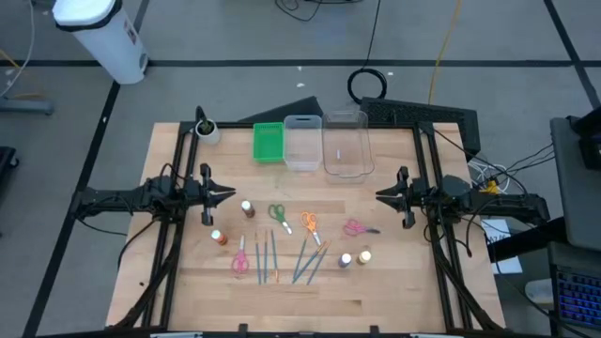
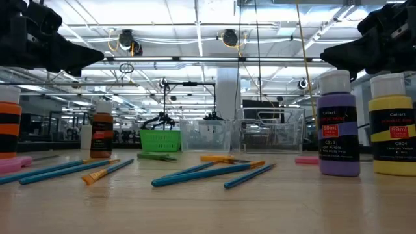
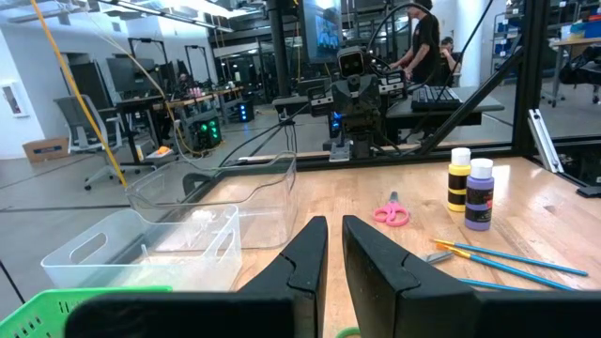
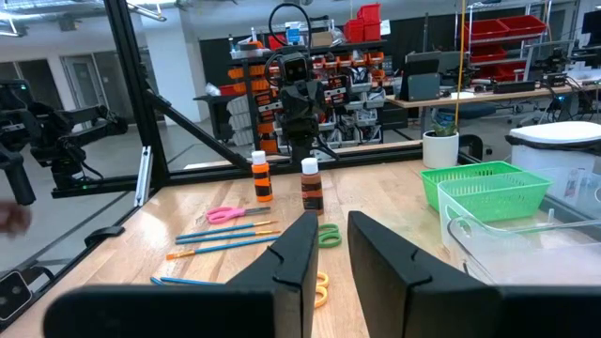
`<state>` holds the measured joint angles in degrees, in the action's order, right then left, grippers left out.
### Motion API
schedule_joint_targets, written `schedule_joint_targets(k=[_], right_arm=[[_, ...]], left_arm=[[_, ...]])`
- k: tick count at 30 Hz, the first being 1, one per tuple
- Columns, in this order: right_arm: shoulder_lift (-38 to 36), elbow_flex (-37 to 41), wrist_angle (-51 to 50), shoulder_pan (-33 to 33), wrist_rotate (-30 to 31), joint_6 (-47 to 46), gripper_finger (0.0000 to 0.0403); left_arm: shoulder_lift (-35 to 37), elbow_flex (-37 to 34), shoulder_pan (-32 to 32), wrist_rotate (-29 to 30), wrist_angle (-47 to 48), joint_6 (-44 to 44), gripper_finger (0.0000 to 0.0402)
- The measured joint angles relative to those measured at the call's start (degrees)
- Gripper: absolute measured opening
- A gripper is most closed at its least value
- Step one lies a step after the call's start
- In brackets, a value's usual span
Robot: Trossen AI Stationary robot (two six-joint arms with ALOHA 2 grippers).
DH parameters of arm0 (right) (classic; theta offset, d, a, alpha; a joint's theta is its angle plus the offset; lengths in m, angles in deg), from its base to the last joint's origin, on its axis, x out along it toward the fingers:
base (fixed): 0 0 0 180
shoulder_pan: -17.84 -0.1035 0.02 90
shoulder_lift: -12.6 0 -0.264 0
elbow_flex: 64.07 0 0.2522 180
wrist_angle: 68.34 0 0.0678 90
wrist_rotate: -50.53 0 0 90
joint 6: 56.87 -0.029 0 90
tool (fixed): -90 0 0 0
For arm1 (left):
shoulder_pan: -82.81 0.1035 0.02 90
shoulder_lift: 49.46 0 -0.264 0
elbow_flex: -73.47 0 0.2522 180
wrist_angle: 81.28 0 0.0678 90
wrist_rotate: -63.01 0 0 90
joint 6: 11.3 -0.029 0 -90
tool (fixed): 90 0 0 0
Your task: Pick & Place Paint Supplies
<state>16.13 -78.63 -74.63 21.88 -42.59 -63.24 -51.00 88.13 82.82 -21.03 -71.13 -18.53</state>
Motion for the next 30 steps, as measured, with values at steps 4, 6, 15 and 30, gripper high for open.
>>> schedule_joint_targets(k=[4,6,15,30], right_arm=[[0.0,0.0,0.0,0.0,0.0,0.0,0.0055],[0.0,0.0,0.0,0.0,0.0,0.0,0.0055],[0.0,0.0,0.0,0.0,0.0,0.0,0.0055],[0.0,0.0,0.0,0.0,0.0,0.0,0.0055]], left_arm=[[0.0,0.0,0.0,0.0,0.0,0.0,0.0047],[0.0,0.0,0.0,0.0,0.0,0.0,0.0047],[0.0,0.0,0.0,0.0,-1.1,0.0,0.0047],[0.0,0.0,0.0,0.0,-6.4,8.9,0.0047]])
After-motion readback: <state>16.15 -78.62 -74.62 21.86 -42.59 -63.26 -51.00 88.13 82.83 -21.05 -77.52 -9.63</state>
